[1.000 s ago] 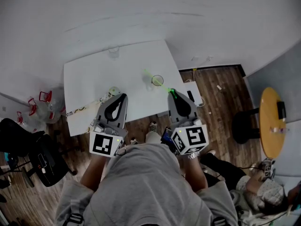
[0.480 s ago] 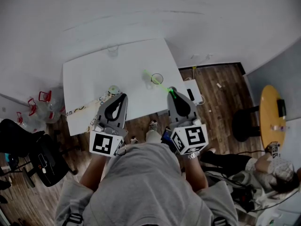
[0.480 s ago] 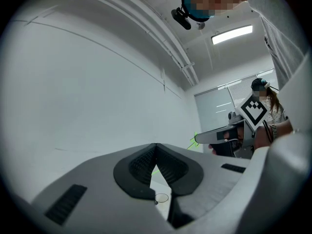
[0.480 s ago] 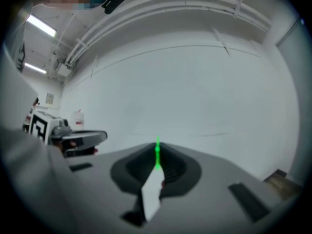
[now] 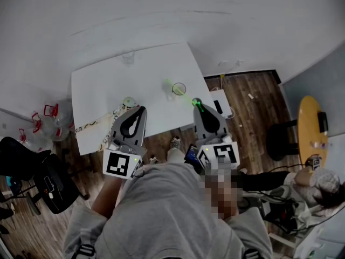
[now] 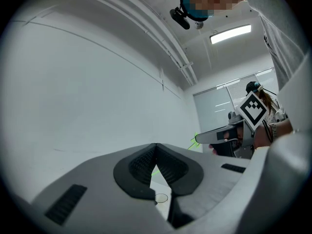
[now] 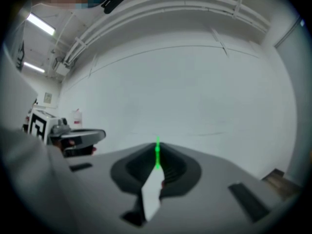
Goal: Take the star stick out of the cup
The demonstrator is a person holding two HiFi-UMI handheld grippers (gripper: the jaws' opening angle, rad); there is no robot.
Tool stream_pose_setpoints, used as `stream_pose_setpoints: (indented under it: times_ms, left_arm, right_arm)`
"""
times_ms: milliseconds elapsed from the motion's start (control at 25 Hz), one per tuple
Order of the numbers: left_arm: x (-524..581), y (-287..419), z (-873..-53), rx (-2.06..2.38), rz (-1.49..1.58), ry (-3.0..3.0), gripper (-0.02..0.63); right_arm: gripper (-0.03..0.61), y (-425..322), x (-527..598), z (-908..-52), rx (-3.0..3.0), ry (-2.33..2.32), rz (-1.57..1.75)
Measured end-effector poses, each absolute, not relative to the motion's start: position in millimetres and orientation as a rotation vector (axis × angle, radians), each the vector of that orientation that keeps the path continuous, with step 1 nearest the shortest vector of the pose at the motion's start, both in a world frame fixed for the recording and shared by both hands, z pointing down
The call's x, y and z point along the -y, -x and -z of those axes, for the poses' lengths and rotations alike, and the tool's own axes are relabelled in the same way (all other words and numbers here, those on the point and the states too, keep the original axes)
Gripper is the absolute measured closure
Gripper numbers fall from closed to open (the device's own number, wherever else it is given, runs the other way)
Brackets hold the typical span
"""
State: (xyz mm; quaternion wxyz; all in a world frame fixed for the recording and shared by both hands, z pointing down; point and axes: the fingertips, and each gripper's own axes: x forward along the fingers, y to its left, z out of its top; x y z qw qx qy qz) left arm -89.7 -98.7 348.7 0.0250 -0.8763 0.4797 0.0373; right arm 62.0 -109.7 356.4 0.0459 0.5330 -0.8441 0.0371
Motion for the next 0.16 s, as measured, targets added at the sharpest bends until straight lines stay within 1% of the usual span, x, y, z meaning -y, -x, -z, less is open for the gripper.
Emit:
stream_pose_setpoints:
  times_ms: [160]
  left_arm:
    - [95.4, 87.2, -349.6, -1.482, -0.108, 2.708, 0.583]
  right_arm:
    - [0.534, -65.5, 106.7, -361.1, 2.569, -1.631, -0.129]
